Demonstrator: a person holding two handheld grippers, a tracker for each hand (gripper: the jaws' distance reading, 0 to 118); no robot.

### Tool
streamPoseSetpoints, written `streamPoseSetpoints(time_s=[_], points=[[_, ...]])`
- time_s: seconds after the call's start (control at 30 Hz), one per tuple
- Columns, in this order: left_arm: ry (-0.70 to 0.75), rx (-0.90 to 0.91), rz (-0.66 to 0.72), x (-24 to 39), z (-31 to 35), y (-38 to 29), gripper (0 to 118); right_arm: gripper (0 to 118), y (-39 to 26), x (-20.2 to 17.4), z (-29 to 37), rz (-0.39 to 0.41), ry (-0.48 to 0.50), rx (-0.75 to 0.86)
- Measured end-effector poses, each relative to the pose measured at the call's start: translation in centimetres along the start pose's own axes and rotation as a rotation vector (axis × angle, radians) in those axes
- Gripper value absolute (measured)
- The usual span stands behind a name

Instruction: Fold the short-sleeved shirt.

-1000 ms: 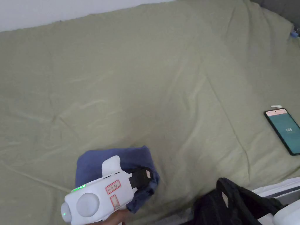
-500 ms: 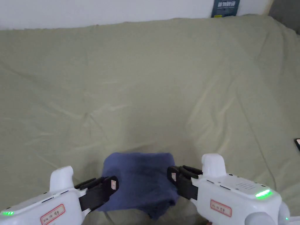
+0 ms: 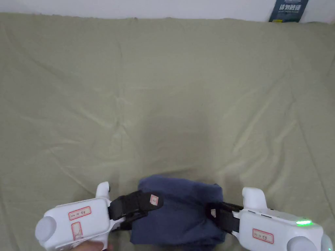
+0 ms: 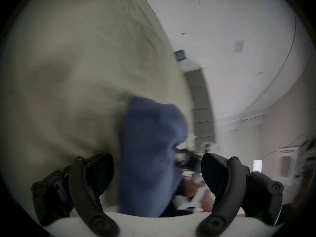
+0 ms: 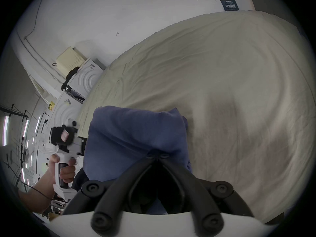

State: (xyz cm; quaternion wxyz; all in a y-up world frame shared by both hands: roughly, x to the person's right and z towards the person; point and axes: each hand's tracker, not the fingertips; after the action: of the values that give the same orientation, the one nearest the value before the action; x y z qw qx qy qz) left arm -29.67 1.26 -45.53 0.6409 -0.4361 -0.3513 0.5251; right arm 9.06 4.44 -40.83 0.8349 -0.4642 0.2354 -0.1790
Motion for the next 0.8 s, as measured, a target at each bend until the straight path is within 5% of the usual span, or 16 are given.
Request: streamPoseSetpoints(time_s=[0.07, 0.13, 0.17, 0.23, 0.4, 0.53, 0.8], points=[[0.027, -0.023, 0.016, -0.5, -2.8, -0.1, 96, 1, -0.2, -0.5, 0.4, 0.006, 0.01, 0.012], [0.204, -0.027, -0.085, 1.0, -4.9, -0.3, 26, 1, -0.5, -0.6, 0.8, 0.01, 0.016, 0.029], [0.342, -0.034, -0.082, 0.8, -5.5, -0.4, 26, 1, -0.5, -0.6, 1.1, 0.009, 0.019, 0.034], [0.22, -0.008, -0.029, 1.0, -4.5, -0.2, 26, 1, -0.6, -0.5, 1.7, 0.003, 0.025, 0.043], [0.36, 0.035, -0.173, 4.2, -0.8, -0.2, 26, 1, -1.0, -1.5, 3.8, 0.027, 0.047, 0.093], [0.397, 0.124, -0.208, 5.5, 8.3, 2.6, 26, 1, -1.1, -2.9, 5.1, 0.049, 0.04, 0.111], [0.72, 0.239, -0.245, 5.3, 28.9, 11.5, 26, 1, -2.6, -6.8, 5.4, 0.116, 0.038, 0.082]])
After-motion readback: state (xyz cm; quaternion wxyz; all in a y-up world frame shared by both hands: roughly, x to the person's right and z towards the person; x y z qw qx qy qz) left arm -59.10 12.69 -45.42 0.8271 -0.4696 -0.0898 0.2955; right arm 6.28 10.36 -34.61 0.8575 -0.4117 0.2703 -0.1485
